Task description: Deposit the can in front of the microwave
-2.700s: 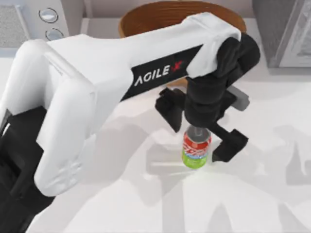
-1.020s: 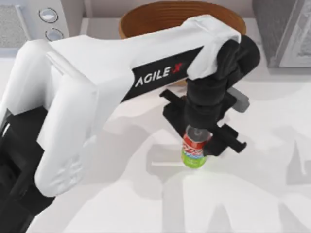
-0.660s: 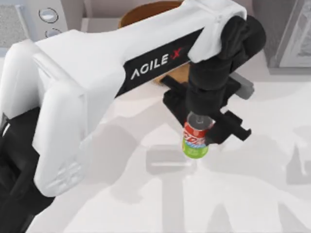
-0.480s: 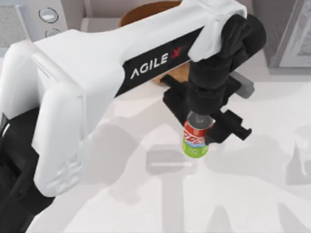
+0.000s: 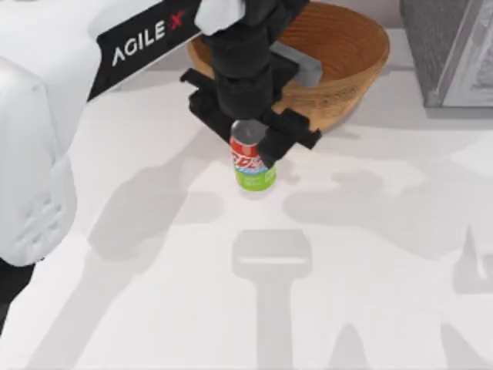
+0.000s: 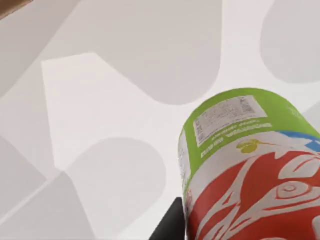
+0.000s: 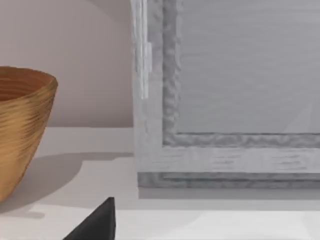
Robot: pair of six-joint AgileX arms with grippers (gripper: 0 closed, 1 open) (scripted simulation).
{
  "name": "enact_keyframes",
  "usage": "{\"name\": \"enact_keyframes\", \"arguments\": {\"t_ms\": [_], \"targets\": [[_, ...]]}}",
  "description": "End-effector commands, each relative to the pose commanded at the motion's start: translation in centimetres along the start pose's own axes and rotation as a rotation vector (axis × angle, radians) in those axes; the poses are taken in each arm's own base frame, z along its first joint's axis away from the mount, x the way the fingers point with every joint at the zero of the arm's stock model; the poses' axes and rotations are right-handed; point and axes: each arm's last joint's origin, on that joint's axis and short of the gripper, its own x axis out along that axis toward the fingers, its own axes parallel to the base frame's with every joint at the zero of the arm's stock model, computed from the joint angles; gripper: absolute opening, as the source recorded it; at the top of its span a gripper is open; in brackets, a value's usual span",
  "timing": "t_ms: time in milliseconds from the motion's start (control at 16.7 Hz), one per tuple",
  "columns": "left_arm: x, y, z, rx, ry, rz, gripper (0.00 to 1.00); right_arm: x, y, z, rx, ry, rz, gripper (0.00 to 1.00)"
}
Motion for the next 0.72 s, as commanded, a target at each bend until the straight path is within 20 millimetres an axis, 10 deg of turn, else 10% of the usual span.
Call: {"name": "enact_keyframes", "arguments": {"t_ms": [420, 720], "targets": [[-2.1, 22.7, -11.1, -0.455, 0.012, 0.045, 0.0, 0.0, 0.0, 0.0, 0.0, 0.0, 0.0, 1.0], [-2.0, 28.7, -18.1, -0.658, 0.08, 0.069, 0.0, 0.0, 0.0, 0.0, 0.0, 0.0, 0.0, 1.0]]}}
